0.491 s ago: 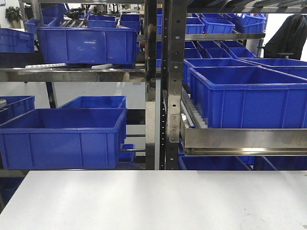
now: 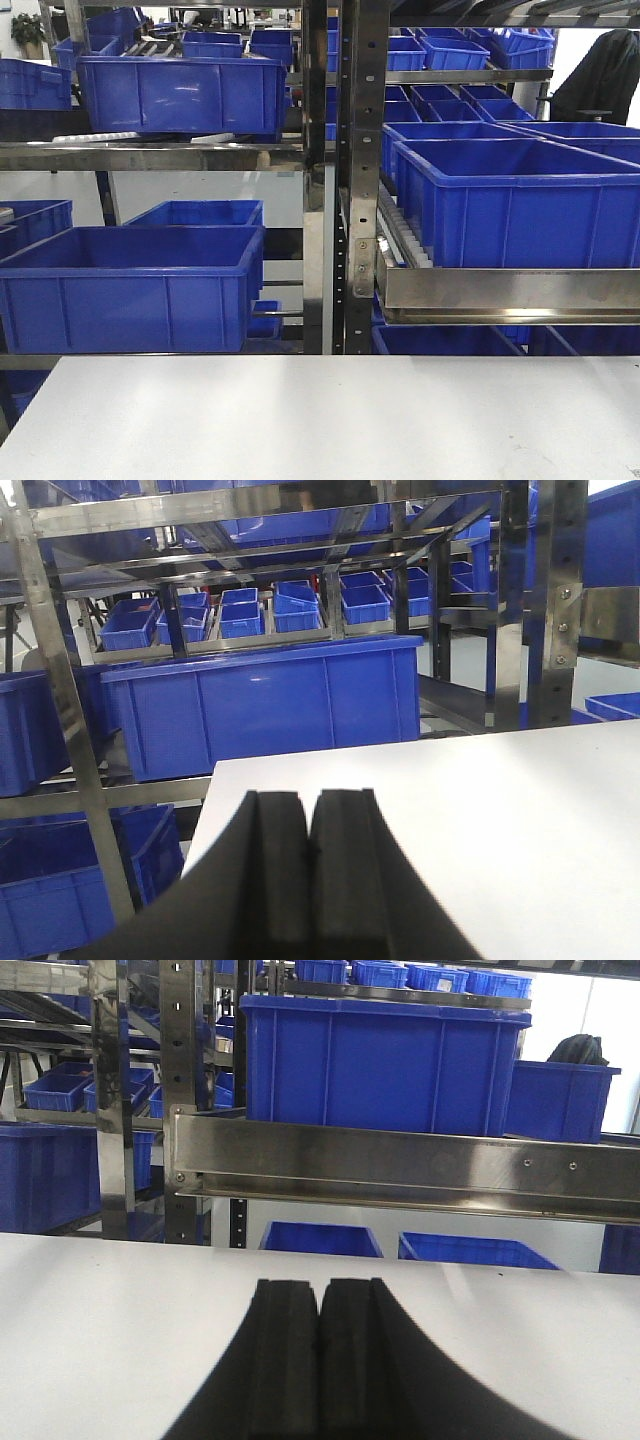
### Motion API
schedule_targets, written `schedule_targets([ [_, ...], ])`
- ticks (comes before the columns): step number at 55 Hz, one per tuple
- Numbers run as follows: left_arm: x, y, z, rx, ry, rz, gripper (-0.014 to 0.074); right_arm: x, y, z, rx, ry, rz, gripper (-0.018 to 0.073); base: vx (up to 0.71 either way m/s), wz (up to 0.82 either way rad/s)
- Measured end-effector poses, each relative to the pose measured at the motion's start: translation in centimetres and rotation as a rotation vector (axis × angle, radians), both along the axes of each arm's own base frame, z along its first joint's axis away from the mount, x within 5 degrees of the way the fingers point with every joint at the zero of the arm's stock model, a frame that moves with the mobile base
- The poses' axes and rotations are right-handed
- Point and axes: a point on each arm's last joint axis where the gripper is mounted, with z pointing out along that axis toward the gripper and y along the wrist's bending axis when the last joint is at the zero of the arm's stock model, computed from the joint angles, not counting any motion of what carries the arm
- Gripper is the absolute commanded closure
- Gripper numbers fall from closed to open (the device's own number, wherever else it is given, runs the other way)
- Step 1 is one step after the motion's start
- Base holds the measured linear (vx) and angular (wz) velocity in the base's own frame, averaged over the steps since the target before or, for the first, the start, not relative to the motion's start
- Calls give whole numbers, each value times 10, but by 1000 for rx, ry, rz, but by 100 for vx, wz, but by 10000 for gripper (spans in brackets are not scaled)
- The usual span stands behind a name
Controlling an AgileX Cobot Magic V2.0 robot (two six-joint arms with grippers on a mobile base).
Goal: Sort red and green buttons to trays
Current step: 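Lower both grippers toward the green and red buttons on the table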
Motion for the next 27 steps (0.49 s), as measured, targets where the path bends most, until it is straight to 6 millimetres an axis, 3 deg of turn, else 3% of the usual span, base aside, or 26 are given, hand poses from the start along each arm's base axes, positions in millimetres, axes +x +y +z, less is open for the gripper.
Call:
schedule_targets([
  [27,0,0,6,-37,-69,-1,603,0,0,8,-2,-89,0,568,0,0],
])
